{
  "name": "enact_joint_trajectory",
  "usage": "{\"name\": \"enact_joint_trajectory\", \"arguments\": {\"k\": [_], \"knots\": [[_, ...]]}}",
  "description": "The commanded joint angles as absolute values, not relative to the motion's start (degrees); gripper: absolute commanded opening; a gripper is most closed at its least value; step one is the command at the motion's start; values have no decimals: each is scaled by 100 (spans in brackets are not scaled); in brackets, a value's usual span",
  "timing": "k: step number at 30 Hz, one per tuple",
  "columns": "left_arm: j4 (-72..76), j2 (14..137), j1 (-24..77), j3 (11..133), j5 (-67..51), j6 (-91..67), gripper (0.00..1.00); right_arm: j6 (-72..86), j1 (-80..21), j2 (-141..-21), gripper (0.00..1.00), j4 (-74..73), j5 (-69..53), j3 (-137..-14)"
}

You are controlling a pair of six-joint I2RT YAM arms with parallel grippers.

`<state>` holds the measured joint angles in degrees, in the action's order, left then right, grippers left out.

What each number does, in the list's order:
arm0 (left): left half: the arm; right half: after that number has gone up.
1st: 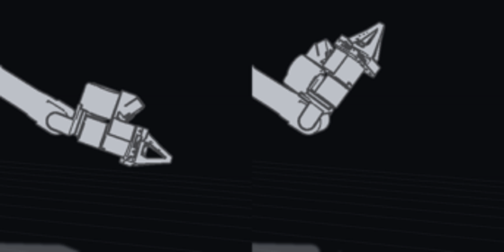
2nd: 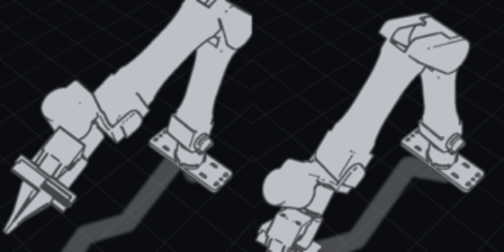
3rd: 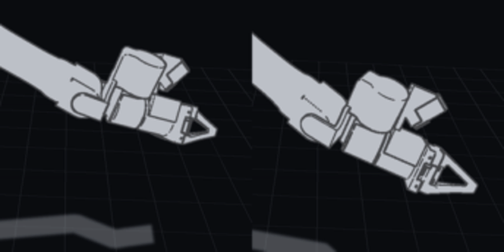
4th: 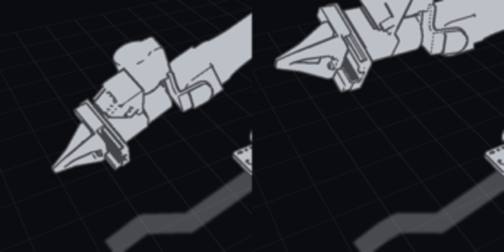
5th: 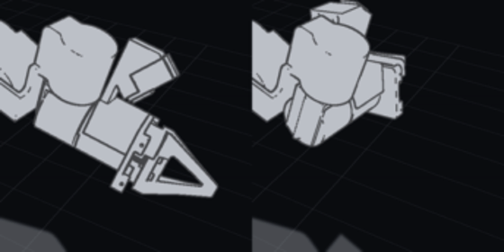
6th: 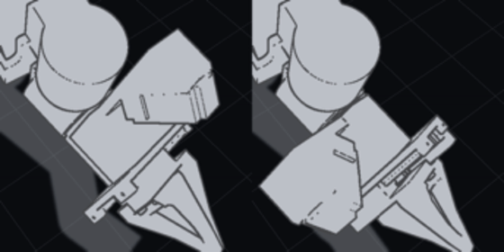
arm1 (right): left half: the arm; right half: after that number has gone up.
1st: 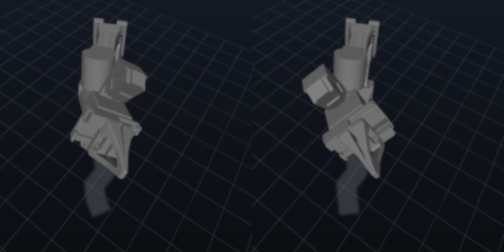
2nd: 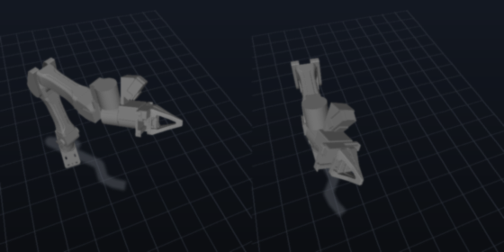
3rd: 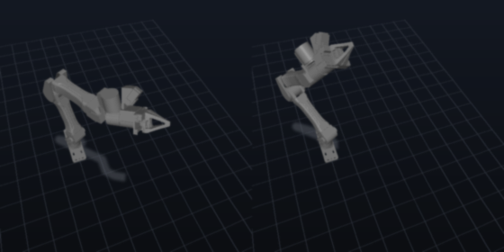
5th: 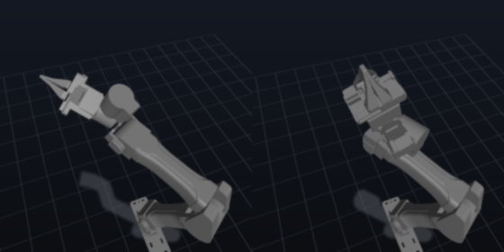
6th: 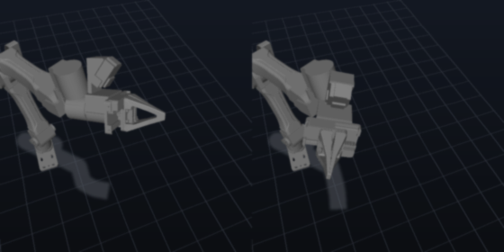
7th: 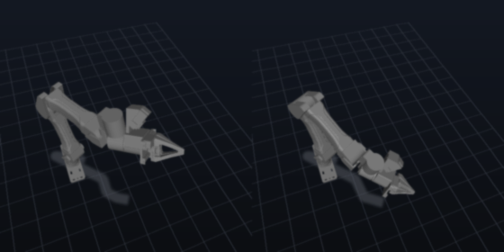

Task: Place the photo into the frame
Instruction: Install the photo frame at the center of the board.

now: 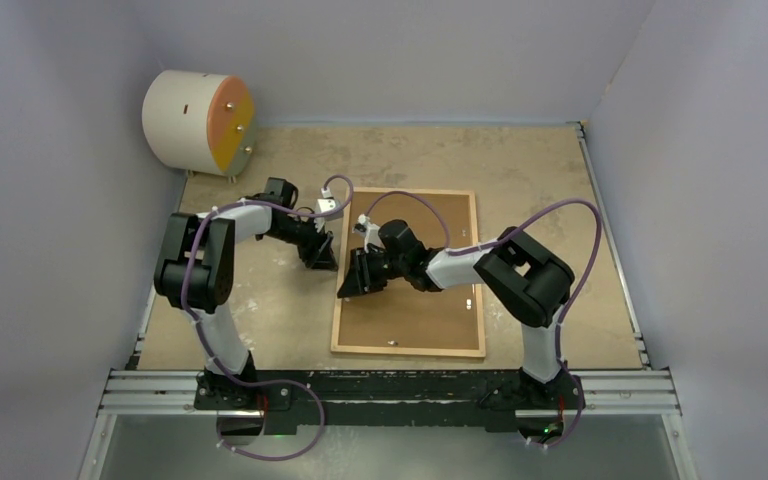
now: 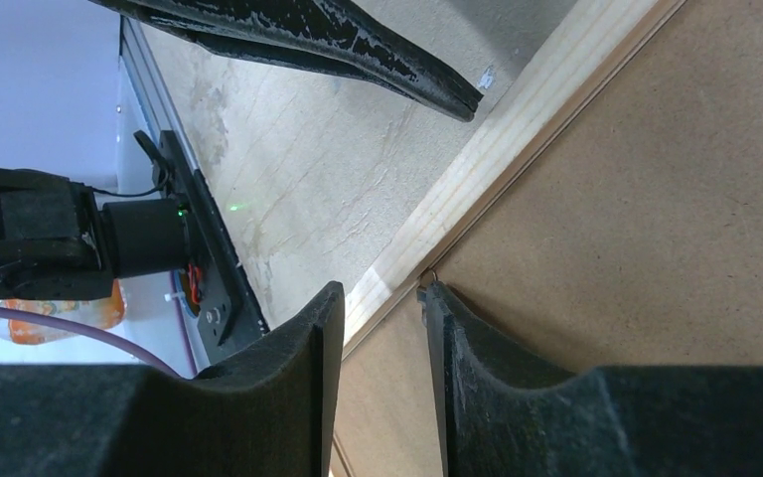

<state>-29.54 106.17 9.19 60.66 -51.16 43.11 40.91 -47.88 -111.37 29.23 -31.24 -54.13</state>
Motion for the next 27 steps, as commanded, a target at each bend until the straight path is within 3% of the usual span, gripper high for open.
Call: {"name": "enact_joint_trajectory", "arguments": {"k": [1, 16, 27], "knots": [[-3128, 10916, 1011, 5999, -4862, 4469, 55, 3992, -4884, -11264, 38, 2787, -3350, -5572], [-3103, 11020, 1026, 6016, -4764, 4512, 49, 3964, -4895, -11294, 32, 2764, -3707, -5581], [-3128, 11210, 1046, 6056, -4726, 4494, 30, 3514, -4791, -11162, 34, 2039, -3659, -5843]]}}
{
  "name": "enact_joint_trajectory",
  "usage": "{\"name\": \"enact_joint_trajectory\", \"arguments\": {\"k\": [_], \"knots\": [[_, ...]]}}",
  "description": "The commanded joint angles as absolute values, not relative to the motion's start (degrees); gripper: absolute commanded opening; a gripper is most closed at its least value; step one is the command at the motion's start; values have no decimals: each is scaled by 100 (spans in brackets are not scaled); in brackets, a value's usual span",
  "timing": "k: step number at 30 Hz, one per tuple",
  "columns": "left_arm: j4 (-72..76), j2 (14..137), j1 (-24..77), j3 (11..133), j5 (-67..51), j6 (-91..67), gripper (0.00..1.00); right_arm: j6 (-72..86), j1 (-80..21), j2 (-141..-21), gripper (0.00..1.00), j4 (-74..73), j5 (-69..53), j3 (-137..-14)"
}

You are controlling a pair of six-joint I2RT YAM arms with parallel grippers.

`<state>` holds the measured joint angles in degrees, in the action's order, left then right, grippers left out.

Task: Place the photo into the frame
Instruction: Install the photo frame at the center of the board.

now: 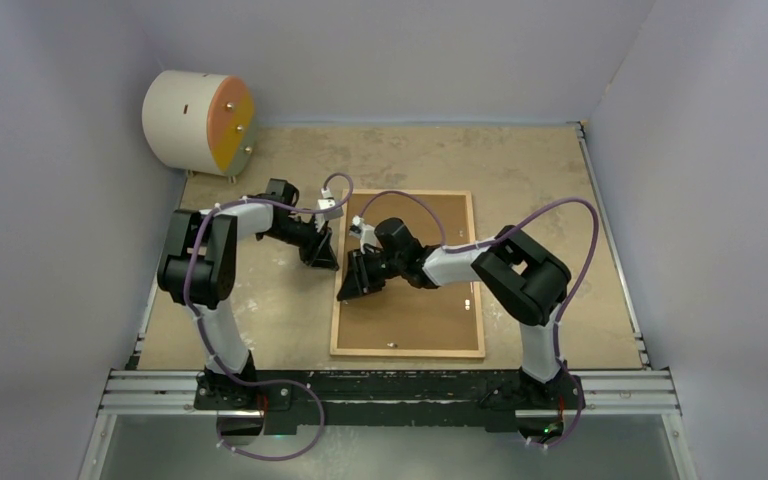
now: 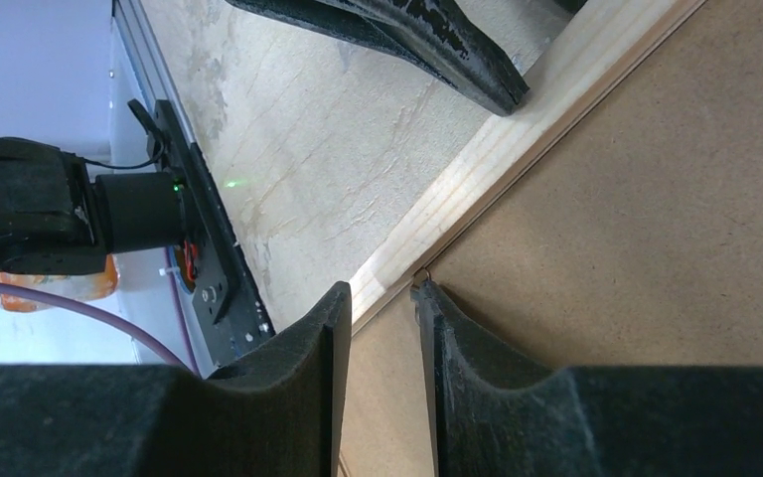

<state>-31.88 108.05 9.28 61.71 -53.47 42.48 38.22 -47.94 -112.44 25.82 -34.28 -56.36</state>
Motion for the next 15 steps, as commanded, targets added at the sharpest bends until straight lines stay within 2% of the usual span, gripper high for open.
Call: {"name": "enact_joint_trajectory", "arguments": {"k": [1, 7, 15], "knots": [[-3140, 11211, 1046, 6056, -4721, 4504, 29, 3495, -4748, -11151, 35, 2021, -3630, -5844], [-3147, 11221, 1046, 6029, -4656, 4529, 24, 3421, -4639, -11106, 35, 1980, -3485, -5741], [-3121, 11243, 1046, 6038, -4621, 4448, 22, 3385, -4754, -11234, 33, 2126, -3539, -5758]]}}
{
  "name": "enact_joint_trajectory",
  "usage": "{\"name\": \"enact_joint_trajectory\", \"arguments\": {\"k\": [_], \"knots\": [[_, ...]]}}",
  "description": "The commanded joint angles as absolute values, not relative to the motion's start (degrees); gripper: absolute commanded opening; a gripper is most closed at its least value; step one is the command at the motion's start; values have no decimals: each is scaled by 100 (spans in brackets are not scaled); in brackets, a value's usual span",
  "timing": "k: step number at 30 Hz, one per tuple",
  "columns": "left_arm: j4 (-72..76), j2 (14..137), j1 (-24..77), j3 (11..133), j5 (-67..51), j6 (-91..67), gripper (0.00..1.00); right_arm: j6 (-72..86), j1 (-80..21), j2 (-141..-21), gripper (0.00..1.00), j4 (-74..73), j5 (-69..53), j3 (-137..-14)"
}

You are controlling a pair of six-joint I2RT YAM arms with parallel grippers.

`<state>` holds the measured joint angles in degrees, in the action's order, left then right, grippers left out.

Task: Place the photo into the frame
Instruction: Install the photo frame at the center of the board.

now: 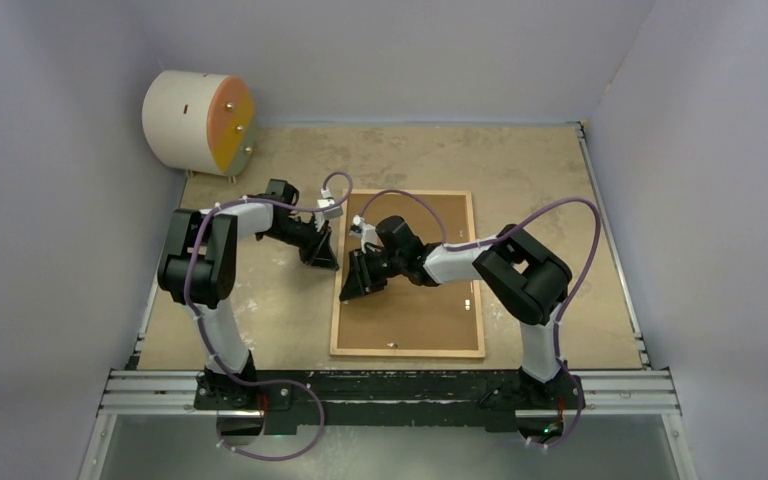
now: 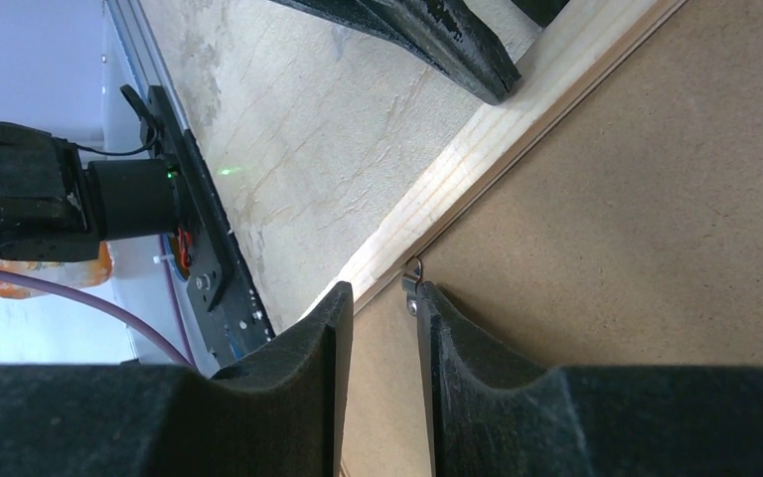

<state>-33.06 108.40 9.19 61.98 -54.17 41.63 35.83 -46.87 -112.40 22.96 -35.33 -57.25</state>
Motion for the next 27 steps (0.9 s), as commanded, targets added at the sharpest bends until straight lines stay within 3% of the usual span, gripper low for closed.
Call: {"name": "enact_joint_trajectory", "arguments": {"k": [1, 27], "knots": [[-3120, 11241, 1046, 6038, -4615, 4452, 22, 3345, -4791, -11252, 32, 2086, -3542, -5771], [-3294, 11338, 1081, 6136, -4640, 4552, 16, 2795, -4869, -11656, 24, 1815, -3917, -6187]]}}
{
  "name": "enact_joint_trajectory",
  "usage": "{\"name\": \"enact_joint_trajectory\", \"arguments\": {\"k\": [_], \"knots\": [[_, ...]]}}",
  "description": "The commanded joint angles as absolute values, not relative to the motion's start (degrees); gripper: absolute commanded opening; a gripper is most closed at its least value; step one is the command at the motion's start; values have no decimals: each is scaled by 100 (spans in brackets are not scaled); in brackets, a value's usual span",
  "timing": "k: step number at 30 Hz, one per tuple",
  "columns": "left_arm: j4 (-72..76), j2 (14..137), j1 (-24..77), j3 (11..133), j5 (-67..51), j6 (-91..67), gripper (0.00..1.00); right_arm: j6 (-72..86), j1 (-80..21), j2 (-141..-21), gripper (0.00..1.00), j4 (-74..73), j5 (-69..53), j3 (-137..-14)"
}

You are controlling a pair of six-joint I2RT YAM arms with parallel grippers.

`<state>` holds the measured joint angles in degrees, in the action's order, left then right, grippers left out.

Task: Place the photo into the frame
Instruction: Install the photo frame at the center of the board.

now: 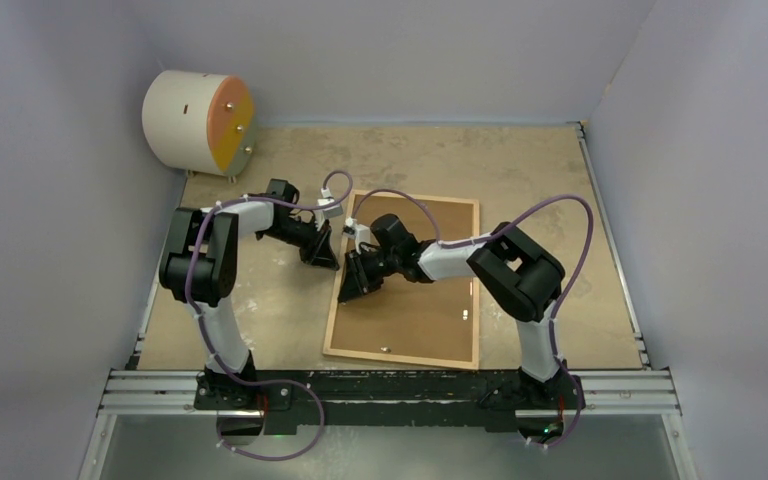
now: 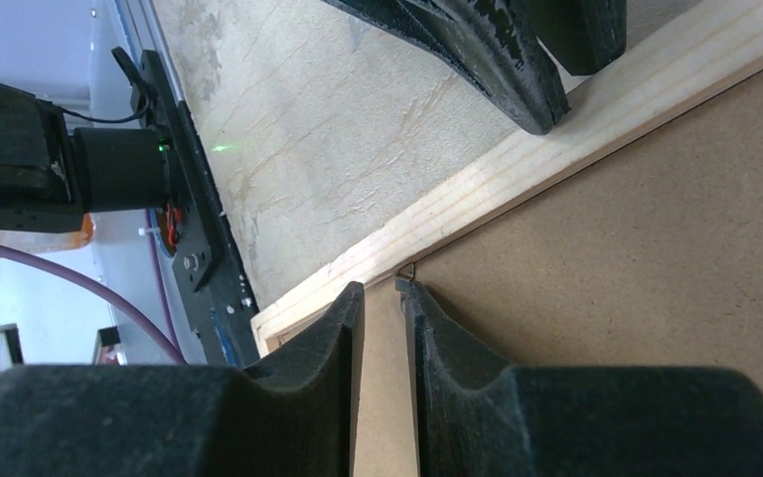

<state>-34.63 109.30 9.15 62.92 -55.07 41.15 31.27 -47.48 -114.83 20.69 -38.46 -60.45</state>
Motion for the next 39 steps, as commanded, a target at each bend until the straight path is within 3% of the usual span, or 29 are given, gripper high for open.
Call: {"name": "enact_joint_trajectory", "arguments": {"k": [1, 5, 12, 21, 39], "knots": [[-3306, 11339, 1081, 6139, -4644, 4545, 16, 2730, -4874, -11659, 24, 1762, -3968, -6213], [-3326, 11313, 1081, 6141, -4679, 4512, 15, 2566, -4857, -11624, 25, 1494, -3836, -6347], [-3356, 11257, 1081, 6102, -4616, 4550, 14, 3188, -4478, -11181, 28, 2475, -3394, -5650], [-3367, 11258, 1081, 6117, -4631, 4521, 13, 3580, -4572, -11438, 27, 3137, -3392, -5519], [-3384, 11307, 1081, 6126, -4587, 4528, 10, 3708, -4811, -11639, 14, 3274, -3578, -5449]]}}
